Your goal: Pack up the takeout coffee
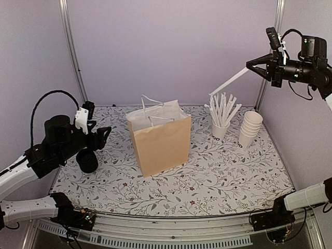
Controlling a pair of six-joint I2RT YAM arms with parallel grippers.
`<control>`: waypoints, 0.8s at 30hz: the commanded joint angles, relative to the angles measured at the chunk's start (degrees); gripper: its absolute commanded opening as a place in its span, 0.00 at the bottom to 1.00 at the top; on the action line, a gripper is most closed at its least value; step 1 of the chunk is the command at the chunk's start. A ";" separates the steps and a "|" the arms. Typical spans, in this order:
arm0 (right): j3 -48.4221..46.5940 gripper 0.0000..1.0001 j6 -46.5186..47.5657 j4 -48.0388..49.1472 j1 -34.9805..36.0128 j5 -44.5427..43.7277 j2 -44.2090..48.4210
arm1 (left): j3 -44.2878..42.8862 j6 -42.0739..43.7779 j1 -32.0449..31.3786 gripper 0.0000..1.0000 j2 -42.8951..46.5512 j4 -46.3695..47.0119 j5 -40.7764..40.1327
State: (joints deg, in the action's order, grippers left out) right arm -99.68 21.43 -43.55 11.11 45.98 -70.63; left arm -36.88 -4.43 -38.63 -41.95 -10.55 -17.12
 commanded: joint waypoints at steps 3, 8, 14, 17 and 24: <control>-4.38 0.00 -3.98 -1.89 3.51 17.96 -7.14 | 1.13 -0.16 1.18 0.75 1.15 1.27 0.09; -9.98 0.00 -6.24 -1.50 7.20 20.98 -12.18 | 1.27 -0.25 1.24 0.75 1.44 1.09 0.15; -13.22 0.00 -6.77 -1.06 13.67 19.18 -18.82 | 1.22 0.22 1.28 0.75 1.27 0.92 -0.09; -15.82 0.00 -5.47 -1.62 19.35 12.52 -23.81 | 1.15 0.34 1.36 0.75 0.96 0.85 -0.05; -27.14 0.66 -3.51 -3.22 24.74 -1.23 -35.68 | 1.01 0.47 1.54 0.75 0.13 0.28 0.69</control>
State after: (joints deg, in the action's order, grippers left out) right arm -121.62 16.23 -44.88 35.16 55.37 -102.19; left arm -36.56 -4.43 -38.02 -41.34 -10.57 -16.97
